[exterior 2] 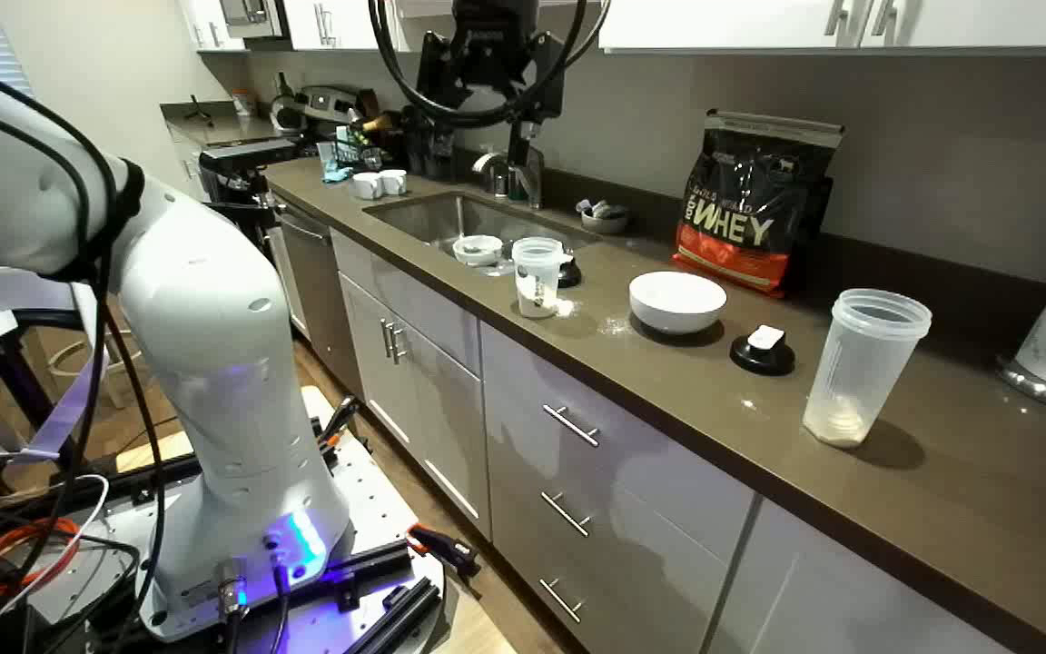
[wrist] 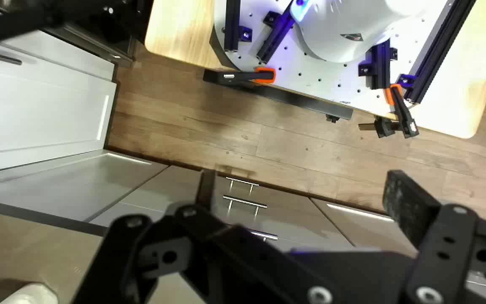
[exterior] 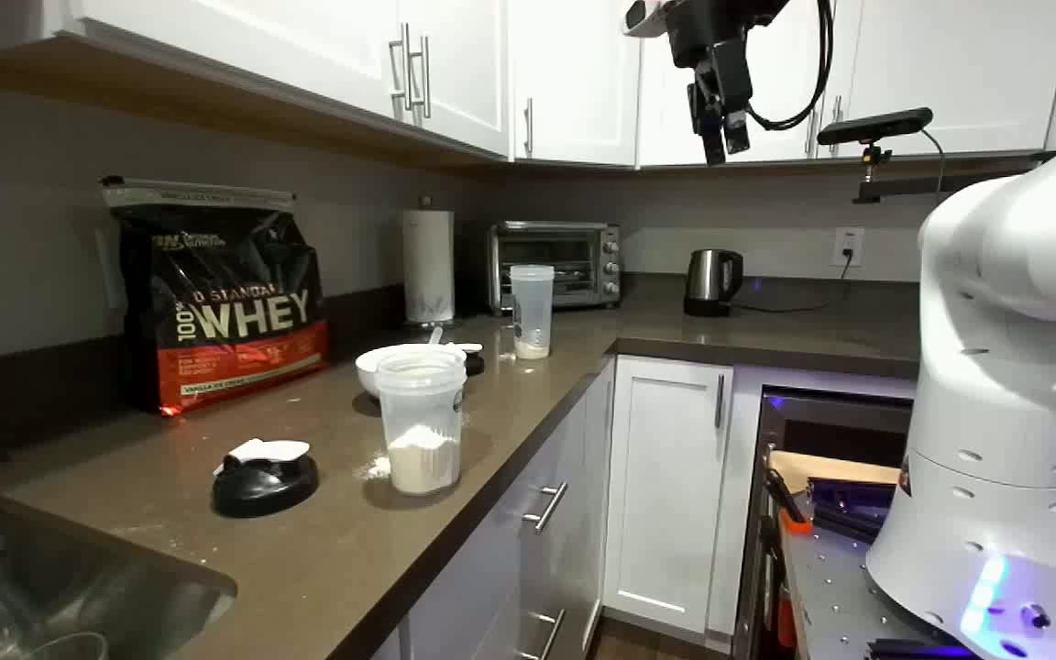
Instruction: Move the bottle slightly to the left
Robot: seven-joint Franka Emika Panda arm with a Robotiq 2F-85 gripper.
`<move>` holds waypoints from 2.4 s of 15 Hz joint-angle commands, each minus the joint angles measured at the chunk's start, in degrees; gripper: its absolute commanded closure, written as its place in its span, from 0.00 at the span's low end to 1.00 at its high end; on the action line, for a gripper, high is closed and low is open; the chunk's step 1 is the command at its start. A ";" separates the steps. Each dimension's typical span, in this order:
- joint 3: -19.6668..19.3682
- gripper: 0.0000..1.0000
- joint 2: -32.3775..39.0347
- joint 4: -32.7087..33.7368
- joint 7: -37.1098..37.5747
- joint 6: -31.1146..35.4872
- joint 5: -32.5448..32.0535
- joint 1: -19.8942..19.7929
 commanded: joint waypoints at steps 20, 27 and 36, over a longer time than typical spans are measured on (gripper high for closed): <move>-1.93 0.00 3.09 0.12 0.62 6.35 0.07 0.16; -2.19 0.00 3.58 -2.47 4.10 17.08 1.29 -0.32; -4.02 0.00 15.93 -3.09 6.38 45.46 0.63 -3.53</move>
